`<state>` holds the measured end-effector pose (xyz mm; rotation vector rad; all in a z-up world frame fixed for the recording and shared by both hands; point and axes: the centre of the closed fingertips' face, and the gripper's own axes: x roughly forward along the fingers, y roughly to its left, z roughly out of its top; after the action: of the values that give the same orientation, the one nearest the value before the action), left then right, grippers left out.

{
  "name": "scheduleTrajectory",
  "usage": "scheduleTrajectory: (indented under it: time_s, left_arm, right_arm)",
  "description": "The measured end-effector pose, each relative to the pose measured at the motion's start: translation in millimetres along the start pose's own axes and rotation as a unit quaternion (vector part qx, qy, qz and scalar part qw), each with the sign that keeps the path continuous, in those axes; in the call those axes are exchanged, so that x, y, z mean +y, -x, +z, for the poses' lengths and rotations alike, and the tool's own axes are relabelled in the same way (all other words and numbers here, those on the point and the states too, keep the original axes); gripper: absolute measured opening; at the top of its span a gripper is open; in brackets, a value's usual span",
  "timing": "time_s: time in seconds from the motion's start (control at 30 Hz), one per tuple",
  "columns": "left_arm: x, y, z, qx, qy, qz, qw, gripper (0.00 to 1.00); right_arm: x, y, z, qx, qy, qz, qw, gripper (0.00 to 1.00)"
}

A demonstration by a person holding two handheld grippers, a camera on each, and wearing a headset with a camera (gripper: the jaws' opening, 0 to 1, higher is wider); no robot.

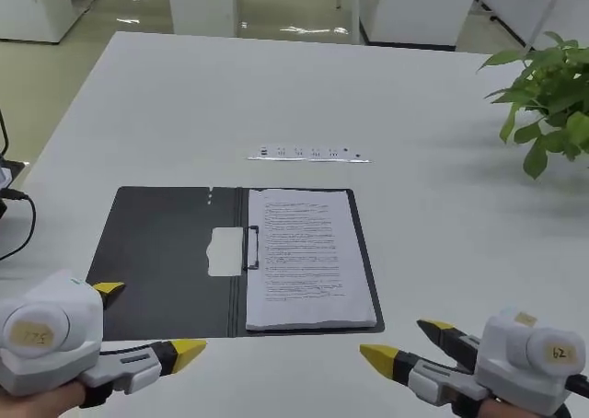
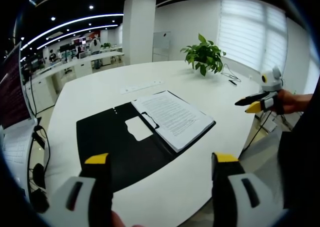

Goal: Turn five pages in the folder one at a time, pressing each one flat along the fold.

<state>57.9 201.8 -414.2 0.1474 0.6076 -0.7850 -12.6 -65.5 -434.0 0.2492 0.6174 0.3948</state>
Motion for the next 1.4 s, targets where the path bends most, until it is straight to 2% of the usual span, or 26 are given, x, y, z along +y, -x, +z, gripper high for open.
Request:
scheduleTrajectory:
  time_s: [0.57, 0.93, 1.4]
  left_arm:
    - [-2.5, -3.3, -0.7, 0.007, -0.006, -0.004, 1.0, 0.81]
    - [-5.9, -8.4, 5.0, 0.005, -0.009, -0.012, 0.9999, 0.81]
    - [-5.8, -10.6, 5.2, 0.009, -0.012, -0.012, 0.9998, 0.81]
  right_arm:
    - [-4.4, 2.4, -2.6, 0.005, -0.003, -0.001, 1.0, 0.7]
    - [-4.7, 1.9, -4.1, 0.006, -0.003, 0.0, 1.0, 0.69]
    - [-7.9, 3.1, -3.9, 0.003, -0.007, -0.004, 1.0, 0.69]
